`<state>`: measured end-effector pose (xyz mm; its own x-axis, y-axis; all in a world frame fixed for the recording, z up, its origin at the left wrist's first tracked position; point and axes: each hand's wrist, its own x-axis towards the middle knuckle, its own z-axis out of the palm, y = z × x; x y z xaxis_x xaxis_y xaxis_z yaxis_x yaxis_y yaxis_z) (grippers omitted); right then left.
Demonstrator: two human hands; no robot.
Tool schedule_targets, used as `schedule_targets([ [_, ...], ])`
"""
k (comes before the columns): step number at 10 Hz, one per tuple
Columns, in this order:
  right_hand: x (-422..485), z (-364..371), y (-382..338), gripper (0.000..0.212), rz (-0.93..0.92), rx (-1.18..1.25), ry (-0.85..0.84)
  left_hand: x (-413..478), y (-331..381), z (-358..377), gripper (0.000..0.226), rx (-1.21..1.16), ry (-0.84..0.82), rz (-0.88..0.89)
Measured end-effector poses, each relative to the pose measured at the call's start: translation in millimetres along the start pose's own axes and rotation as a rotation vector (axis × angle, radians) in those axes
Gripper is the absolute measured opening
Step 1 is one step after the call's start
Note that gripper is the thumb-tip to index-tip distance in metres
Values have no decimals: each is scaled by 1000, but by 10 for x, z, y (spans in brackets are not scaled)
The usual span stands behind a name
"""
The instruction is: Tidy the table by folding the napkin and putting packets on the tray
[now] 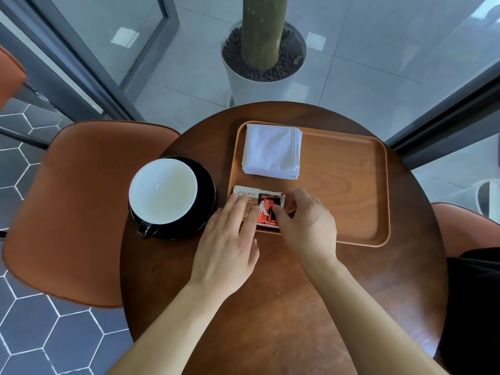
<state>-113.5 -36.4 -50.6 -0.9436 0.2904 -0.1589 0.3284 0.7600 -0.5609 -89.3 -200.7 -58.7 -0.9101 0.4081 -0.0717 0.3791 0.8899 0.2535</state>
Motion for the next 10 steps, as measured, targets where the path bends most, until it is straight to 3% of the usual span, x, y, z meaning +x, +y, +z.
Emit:
schedule_targets([
  [10, -63, -169, -19, 22, -141, 74, 22, -86, 87, -132, 56, 24, 5, -4],
])
